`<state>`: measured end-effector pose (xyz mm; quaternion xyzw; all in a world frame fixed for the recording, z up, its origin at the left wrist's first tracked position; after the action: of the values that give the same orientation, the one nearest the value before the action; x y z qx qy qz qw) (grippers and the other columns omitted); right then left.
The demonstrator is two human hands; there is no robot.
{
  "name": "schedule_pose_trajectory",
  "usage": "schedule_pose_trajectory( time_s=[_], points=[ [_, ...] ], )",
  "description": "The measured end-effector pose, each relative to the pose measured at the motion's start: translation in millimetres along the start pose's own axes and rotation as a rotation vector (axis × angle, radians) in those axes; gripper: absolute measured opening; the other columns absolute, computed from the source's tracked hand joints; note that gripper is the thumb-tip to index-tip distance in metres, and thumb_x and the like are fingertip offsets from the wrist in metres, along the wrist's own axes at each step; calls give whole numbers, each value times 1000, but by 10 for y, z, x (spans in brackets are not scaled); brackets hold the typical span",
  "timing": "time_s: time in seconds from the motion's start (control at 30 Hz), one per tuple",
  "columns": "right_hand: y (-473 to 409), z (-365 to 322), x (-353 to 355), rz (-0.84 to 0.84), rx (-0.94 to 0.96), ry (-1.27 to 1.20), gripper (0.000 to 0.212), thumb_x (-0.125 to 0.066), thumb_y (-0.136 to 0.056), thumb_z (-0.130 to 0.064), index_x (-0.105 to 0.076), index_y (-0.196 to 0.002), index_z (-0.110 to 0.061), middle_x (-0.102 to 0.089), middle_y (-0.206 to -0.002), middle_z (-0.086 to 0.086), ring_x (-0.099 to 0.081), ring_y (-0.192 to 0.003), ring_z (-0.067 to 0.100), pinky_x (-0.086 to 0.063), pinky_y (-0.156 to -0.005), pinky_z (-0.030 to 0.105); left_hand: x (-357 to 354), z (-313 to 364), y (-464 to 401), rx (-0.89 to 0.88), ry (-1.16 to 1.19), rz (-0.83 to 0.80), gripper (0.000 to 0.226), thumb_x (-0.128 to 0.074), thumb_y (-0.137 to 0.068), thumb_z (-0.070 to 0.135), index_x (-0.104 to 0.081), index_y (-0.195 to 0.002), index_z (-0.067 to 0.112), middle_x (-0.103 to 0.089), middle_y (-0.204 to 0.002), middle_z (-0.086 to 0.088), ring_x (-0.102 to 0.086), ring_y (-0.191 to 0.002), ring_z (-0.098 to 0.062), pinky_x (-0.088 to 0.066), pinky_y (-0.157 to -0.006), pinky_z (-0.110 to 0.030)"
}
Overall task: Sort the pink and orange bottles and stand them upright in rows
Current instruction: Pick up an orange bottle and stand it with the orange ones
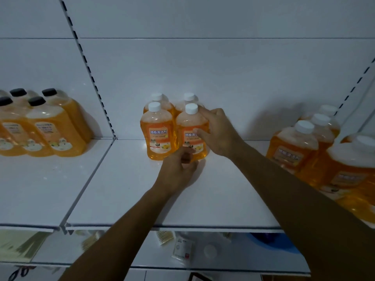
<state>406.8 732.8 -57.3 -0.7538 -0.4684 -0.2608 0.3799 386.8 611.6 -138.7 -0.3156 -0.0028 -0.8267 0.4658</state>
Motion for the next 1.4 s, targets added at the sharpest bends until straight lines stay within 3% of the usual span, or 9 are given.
schedule_pose_trajectory(
  time_s=[0.1, 0.2, 0.4, 0.6, 0.8, 1.0, 1.13, 1.27, 1.4],
  points=[
    [111, -36, 144, 40, -5, -11, 68, -64, -91, -27, -29, -149, -19, -40, -138, 12, -41, -130, 24, -39, -100, 29, -154, 79, 12, -20, -31, -75, 20, -63, -92, 23, -63, -109, 13, -66, -106, -1, -62, -97, -16, -51, -85, -23],
    [286, -59, 380, 92, 1, 1, 64, -61, -93, -24, -30, -149, -13, -37, -147, 12, -38, -133, 23, -37, -107, 33, -351, 218, -5, -57, -31, -134, 25, -62, -93, 26, -60, -116, 15, -61, -108, 6, -59, -99, -10, -44, -81, -13],
    [750, 20, 886, 293, -56, 28, 53, -65, -90, -22, -46, -139, -19, -55, -131, 1, -50, -111, 5, -50, -95, 27, -892, 523, -156, -133, 17, -325, 42, -62, -91, 39, -54, -128, 20, -60, -124, 8, -59, -106, -9, -52, -89, -26],
    [1357, 30, 1371, 551, -102, 201, 45, -63, -88, -11, -52, -132, -11, -55, -129, 7, -53, -116, 19, -47, -98, 31, -1432, 733, -208, -147, 132, -481, 75, -71, -83, 43, -38, -147, 21, -47, -144, 7, -52, -123, -10, -46, -104, -36],
    [1591, 412, 1535, 448, -468, 455, 52, -58, -93, -13, -37, -140, -8, -38, -142, 12, -50, -122, 27, -45, -95, 30, -1588, 845, -144, -198, 171, -491, 48, -69, -88, 29, -55, -133, 23, -63, -127, 5, -62, -110, -16, -51, -97, -42],
    [1562, 654, 1394, 345, -574, 471, 53, -59, -91, -9, -36, -138, -5, -38, -140, 14, -52, -119, 29, -46, -94, 33, -1555, 876, -102, -193, 195, -525, 45, -65, -91, 16, -56, -134, 22, -62, -129, 6, -66, -100, -11, -52, -93, -29],
    [1462, 676, 1354, 377, -517, 489, 50, -62, -89, -11, -41, -135, -8, -39, -138, 11, -55, -113, 29, -49, -88, 33, -1472, 863, -68, -194, 194, -507, 43, -63, -92, 17, -55, -134, 24, -63, -124, 9, -66, -93, -5, -53, -87, -24],
    [1314, 620, 1246, 395, -433, 555, 52, -66, -87, -20, -43, -133, -12, -45, -134, 9, -57, -109, 30, -51, -84, 36, -1269, 808, -85, -188, 165, -438, 40, -61, -93, 17, -55, -132, 22, -62, -120, 9, -62, -88, 0, -46, -71, -3],
    [1087, 582, 1067, 382, -350, 423, 49, -66, -88, -17, -44, -130, -11, -49, -129, 10, -56, -111, 30, -49, -88, 37, -1019, 728, -111, -164, 143, -350, 39, -61, -93, 14, -54, -130, 22, -57, -115, 12, -58, -91, -4, -44, -67, -1]
  ],
)
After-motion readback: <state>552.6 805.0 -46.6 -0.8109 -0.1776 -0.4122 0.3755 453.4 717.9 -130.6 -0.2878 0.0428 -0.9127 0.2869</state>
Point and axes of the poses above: each hand's wrist, its own y-axis away from the middle knuckle, its own x-axis out of the back of the hand, z = x × y, the point moved 9 cm from there along -y, towards the middle knuckle
